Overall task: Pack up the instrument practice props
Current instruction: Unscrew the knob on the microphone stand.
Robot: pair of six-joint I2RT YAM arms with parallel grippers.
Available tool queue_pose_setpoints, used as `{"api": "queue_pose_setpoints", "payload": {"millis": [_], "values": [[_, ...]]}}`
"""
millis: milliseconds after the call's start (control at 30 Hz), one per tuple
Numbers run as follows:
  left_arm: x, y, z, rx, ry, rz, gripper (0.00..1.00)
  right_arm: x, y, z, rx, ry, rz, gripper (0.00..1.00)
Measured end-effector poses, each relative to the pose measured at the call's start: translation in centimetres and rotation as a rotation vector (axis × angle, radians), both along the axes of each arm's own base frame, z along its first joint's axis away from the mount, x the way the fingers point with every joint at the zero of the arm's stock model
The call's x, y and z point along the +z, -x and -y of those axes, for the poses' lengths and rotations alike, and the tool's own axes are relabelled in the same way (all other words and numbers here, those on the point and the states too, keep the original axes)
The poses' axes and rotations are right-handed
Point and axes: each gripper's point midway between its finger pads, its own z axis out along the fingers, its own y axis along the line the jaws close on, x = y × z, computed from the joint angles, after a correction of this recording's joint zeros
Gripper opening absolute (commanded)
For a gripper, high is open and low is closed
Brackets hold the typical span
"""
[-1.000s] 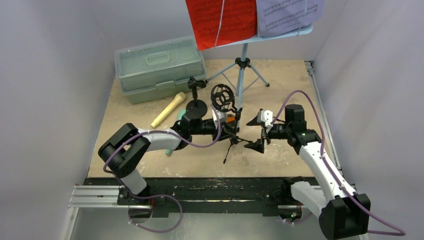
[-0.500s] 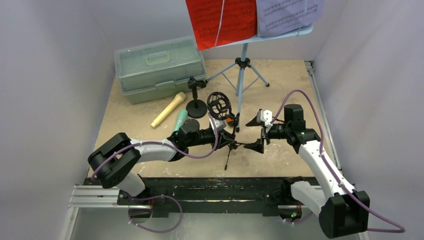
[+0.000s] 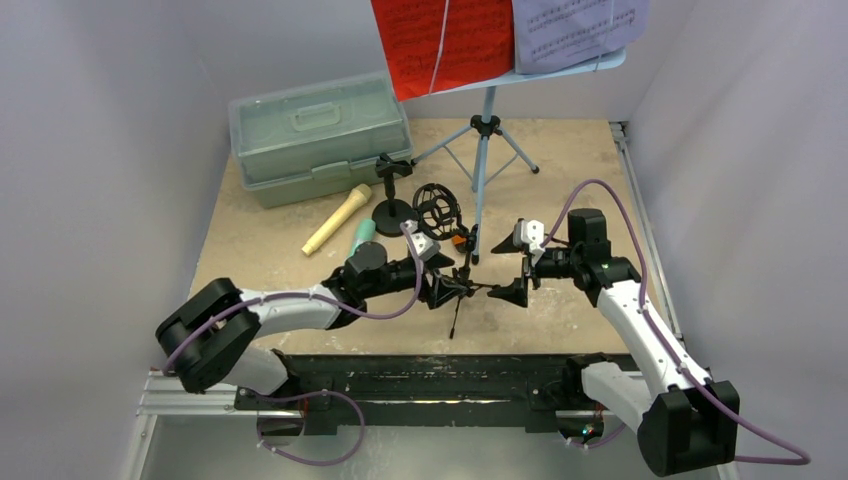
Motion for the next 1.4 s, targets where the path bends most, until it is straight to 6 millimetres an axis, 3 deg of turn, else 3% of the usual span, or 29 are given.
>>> {"api": "queue_pose_setpoints", "payload": {"millis": [133, 267, 467, 667, 833, 1033, 1400], "values": [[0.5, 1.4, -2.1, 0.009, 0.020, 0.020, 0.70, -0.1, 0.2, -0.2, 0.013, 0.002, 0.003, 0.99], [-0.5, 2.6, -3.9, 0.014, 0.013, 0.050, 0.70, -1.0, 0.7, -1.0, 0.063, 0.018, -0.010, 0.99], [-1.3, 2.4, -5.1, 0.037, 0.003, 0.115, 0.68, -1.9, 1.2, -2.9, 0.134, 0.041, -0.041, 0.98], [-0.5, 1.0, -4.1, 0.036, 0.005, 0.164, 0.62, -1.6, -0.1, -3.8, 0.118, 0.016, -0.058, 0.86], [0.4, 0.6, -3.0, 0.009, 0.028, 0.187, 0.50, -2.1, -0.4, -4.4, 0.128, 0.011, -0.079, 0.72], [0.7, 0.4, -1.7, -0.032, 0.049, 0.190, 0.48, -1.7, -0.8, -5.1, 0.133, -0.002, -0.059, 0.55], [0.2, 0.3, -1.1, -0.050, 0.050, 0.167, 0.43, -2.3, -1.6, -5.3, 0.116, 0.014, -0.050, 0.40]]}}
